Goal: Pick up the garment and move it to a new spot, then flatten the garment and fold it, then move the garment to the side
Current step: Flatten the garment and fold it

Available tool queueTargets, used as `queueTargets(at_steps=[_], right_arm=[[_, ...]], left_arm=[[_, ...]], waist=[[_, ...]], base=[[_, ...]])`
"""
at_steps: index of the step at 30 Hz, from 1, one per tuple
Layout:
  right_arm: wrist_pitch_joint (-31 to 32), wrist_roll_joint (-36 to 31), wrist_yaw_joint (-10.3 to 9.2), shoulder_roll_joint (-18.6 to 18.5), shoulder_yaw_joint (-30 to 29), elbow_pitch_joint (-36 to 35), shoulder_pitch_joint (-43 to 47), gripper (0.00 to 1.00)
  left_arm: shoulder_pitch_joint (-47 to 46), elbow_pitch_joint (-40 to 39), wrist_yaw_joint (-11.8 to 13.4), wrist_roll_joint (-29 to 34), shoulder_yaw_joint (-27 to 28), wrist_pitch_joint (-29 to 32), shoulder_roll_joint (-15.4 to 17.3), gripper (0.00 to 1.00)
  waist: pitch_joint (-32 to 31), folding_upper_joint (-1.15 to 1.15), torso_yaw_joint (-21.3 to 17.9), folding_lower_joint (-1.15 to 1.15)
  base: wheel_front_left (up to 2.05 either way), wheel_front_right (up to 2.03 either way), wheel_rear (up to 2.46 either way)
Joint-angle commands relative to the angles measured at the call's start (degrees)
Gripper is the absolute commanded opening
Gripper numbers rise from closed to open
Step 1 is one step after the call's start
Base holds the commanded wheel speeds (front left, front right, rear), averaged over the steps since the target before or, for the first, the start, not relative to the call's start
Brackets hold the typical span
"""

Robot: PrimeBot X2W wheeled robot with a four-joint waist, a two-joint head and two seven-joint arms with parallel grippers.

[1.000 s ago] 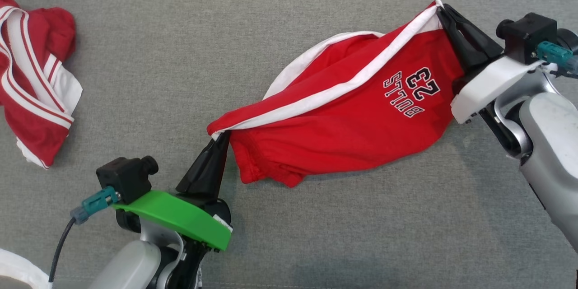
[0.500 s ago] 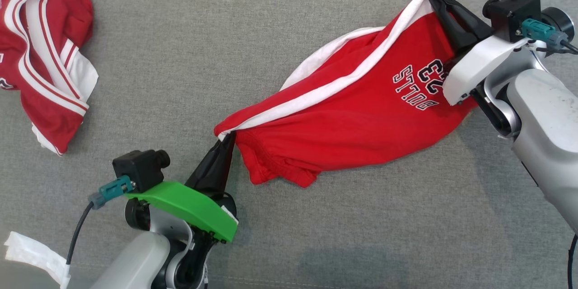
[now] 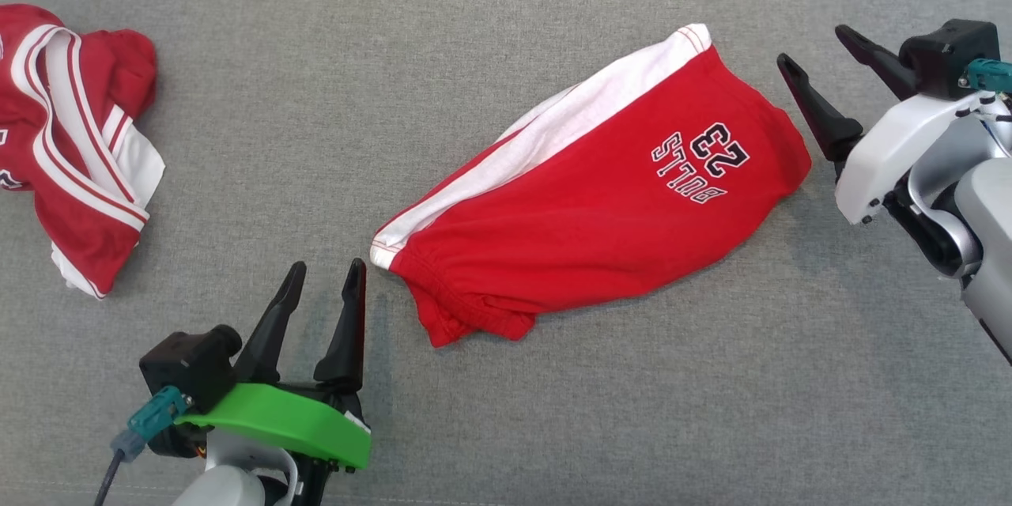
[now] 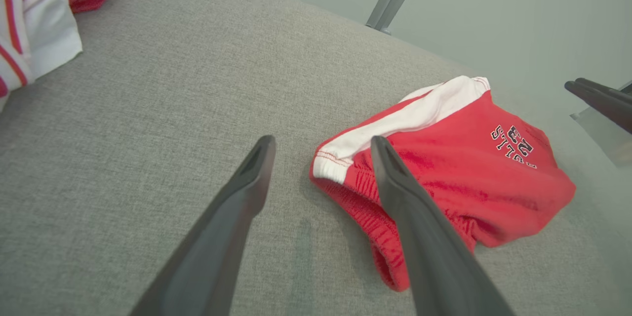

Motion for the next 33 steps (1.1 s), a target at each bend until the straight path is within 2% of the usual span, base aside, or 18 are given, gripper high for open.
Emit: queueTargets(at_steps=[1, 9, 23, 33], right_arm=[[1.67, 1.20, -0.09, -0.53, -0.25, -0.62, 1.43, 1.00], [8.96, 5.46, -0.10, -1.30, -0.12, -2.12, 4.84, 1.00], [16.13, 7.41, -0.10, -1.27, -2.41, -2.45, 7.20, 1.00], [16.69, 6.50, -0.09, -0.55, -1.57, -2.26, 6.46, 1.00]], left_arm=[[0.24, -0.13, 0.36, 2.33, -0.11, -1.00, 0.28, 1.00], [0.88, 0.45, -0.19, 7.31, 0.41, -2.64, -2.72, 1.00], [1.88, 3.89, -3.19, 8.53, 2.87, -2.87, -5.62, 1.00], [-0.29, 5.56, -4.85, 9.50, 3.34, -2.89, -5.97, 1.00]], waist=[[-0.28, 0.20, -0.01, 0.00], [0.55, 0.20, 1.09, 0.00], [0.80, 0.20, 1.78, 0.00], [1.09, 0.20, 2.26, 0.00]], base=[[0.00, 0.00, 0.00], [0.00, 0.00, 0.00], [0.00, 0.00, 0.00], [0.00, 0.00, 0.00]])
